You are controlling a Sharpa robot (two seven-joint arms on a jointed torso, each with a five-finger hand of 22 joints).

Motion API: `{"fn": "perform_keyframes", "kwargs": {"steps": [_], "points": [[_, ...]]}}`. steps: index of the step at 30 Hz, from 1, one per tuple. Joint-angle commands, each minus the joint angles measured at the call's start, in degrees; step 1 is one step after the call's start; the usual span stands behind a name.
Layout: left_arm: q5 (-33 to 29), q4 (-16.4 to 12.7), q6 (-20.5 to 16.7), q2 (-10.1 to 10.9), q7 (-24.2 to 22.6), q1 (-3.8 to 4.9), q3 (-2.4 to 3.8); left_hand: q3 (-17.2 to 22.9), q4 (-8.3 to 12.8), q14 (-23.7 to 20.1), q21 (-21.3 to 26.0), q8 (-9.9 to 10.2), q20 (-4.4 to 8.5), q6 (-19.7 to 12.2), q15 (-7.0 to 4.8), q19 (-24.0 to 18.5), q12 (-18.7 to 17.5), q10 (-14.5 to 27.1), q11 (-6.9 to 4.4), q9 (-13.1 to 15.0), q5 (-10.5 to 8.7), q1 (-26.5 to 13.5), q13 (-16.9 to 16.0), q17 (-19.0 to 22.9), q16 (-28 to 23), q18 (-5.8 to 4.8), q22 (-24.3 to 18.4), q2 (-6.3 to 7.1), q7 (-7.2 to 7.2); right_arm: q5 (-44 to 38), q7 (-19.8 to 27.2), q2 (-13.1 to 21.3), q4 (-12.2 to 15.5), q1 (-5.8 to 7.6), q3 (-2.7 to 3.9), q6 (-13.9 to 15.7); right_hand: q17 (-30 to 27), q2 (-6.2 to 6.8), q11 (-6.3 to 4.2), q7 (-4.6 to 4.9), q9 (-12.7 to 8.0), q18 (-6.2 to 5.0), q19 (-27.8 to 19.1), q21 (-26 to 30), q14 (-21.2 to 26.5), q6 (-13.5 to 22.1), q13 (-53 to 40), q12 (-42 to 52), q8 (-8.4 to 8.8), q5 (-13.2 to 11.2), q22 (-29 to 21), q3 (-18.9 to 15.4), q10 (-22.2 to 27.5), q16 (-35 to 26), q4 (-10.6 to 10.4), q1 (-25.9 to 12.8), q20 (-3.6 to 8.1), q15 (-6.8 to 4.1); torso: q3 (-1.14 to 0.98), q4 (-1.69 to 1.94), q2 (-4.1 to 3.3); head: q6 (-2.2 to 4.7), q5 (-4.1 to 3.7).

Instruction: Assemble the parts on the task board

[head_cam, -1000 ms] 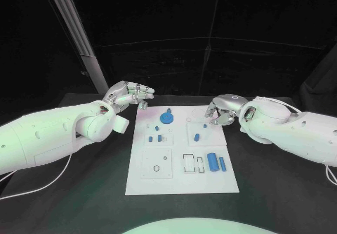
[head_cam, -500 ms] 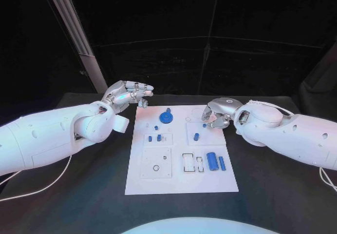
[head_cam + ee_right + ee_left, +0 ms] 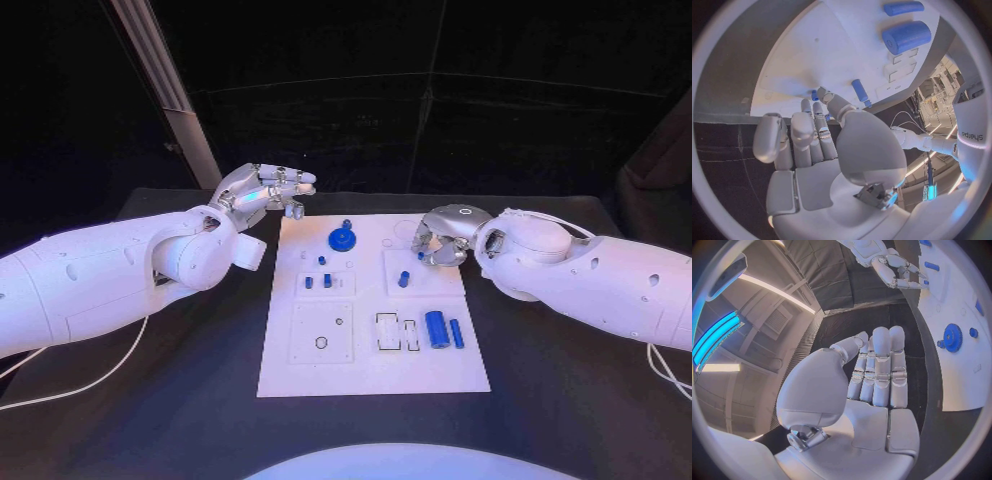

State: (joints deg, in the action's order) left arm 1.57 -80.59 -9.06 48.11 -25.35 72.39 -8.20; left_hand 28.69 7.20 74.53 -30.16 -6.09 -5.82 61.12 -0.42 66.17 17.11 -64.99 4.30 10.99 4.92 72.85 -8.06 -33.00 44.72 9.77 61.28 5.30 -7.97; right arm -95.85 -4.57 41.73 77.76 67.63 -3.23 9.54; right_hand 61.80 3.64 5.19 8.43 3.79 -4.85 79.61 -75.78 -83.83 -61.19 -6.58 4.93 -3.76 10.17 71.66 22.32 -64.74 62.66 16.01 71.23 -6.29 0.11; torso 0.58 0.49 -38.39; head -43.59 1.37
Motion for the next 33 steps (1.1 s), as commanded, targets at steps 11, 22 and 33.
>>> {"fn": "perform_keyframes", "kwargs": {"steps": [11,22,33], "points": [[-0.52,-0.01,0.71,0.09,-0.44,0.06,0.04,-0.50,0.16,-0.43,0.50,0.33,0.15,0.26,0.02,-0.39,0.39,0.62,-0.07,0.06,-0.33,0.14,-0.08,0.25,-0.57,0.69,-0.25,-0.50,-0.29,-1.09,-0.50,-0.56,-0.30,-0.14,0.01,-2.77,1.08,-2.48,-0.89,-0.80,0.30,1.11,1.83,-2.80,-1.81,-3.14,1.78,-0.80,-0.46,-0.34,3.28,1.83,-4.10,2.09,-0.25,0.11,0.48,-0.40,0.00,-0.04,0.04,-0.22,0.05],[-0.52,0.08,0.64,0.24,0.02,0.06,0.04,-0.56,0.20,-0.44,0.60,0.39,0.14,0.21,0.03,-0.38,0.42,0.70,-0.05,0.06,-0.40,0.15,-0.08,0.31,-0.65,0.69,-0.33,-0.52,-0.32,-1.85,-1.21,-1.04,-0.75,-0.38,0.01,-1.98,1.33,-3.62,-1.07,-0.93,0.30,1.33,2.31,-3.68,-1.87,-3.99,2.53,-1.18,-0.36,-0.31,4.35,2.63,-4.91,2.76,-0.08,0.79,0.65,-0.59,0.01,-0.05,0.06,-0.43,-0.02],[-0.52,0.13,0.61,0.32,0.58,0.06,0.04,-0.72,0.33,-0.47,0.82,0.56,0.11,0.01,0.09,-0.35,0.45,0.92,0.03,0.03,-0.54,0.16,-0.09,0.45,-0.85,0.67,-0.52,-0.50,-0.41,-3.37,-1.88,-1.10,-0.73,-0.51,0.01,0.29,1.43,-4.35,-1.30,-1.08,0.38,1.68,3.11,-4.96,-1.91,-5.07,2.83,-1.20,-0.42,-0.35,5.97,3.35,-5.83,3.32,0.35,2.09,0.79,-0.78,0.02,-0.07,0.11,-0.61,-0.28]]}}
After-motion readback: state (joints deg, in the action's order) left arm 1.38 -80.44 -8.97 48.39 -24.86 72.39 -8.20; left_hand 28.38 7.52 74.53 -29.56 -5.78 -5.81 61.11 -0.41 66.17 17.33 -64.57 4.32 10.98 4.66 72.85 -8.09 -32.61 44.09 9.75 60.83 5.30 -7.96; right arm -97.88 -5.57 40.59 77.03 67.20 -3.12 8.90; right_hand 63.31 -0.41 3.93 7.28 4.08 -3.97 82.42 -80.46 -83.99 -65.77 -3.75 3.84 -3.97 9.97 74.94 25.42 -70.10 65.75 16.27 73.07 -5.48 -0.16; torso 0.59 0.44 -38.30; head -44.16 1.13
